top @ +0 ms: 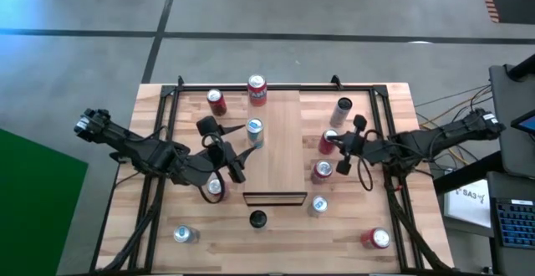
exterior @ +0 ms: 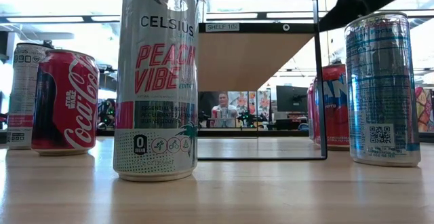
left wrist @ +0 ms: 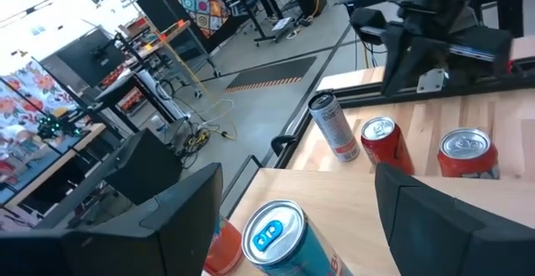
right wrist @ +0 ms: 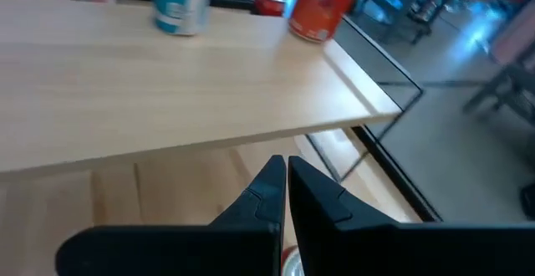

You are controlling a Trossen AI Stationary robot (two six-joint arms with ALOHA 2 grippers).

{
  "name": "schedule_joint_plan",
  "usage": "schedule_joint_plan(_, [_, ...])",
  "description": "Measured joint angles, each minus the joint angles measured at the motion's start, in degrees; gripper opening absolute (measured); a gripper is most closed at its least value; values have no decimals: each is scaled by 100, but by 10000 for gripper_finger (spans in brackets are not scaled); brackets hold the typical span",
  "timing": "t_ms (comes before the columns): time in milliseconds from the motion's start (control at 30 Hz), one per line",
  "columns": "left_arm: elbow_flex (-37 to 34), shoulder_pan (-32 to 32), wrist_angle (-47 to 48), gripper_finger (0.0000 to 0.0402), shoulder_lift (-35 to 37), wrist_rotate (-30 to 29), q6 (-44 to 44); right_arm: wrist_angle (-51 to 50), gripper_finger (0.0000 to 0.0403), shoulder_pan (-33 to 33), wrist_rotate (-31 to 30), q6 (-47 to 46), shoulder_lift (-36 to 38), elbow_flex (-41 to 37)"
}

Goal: Place canned beverage on shelf
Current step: Put the red and black soda can on the right shelf

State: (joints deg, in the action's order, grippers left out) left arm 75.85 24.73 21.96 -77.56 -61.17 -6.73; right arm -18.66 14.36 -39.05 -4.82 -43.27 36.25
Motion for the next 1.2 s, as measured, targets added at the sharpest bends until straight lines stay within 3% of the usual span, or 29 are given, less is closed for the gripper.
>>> schedule_joint_plan(133, [0, 0, 0, 279, 0, 0, -51, -170, 9, -242, 141, -317, 0, 0])
schedule_joint_plan(333, [-2, 0, 15, 279, 2, 0, -60, -204, 9, -676, 1292, -683, -2, 0])
schedule_joint_plan(533, [-2, 0, 80, 279, 2, 0, -56, -192, 9, -846, 732, -425, 13, 0])
schedule_joint_plan(767, [-3, 0, 137, 279, 4, 1, -34, -32, 21, -840, 644, -520, 9, 0])
schedule_joint_plan(900, [-4, 0, 155, 279, 4, 2, -30, -50, 67, -840, 657, -485, -2, 0])
schedule_joint_plan(1033, [-39, 0, 181, 279, 9, 3, 19, -68, 148, -840, 883, -973, -2, 0])
schedule_joint_plan(1200, [-70, 0, 199, 279, 9, 7, 58, 11, 248, -846, -286, -1020, 11, 0])
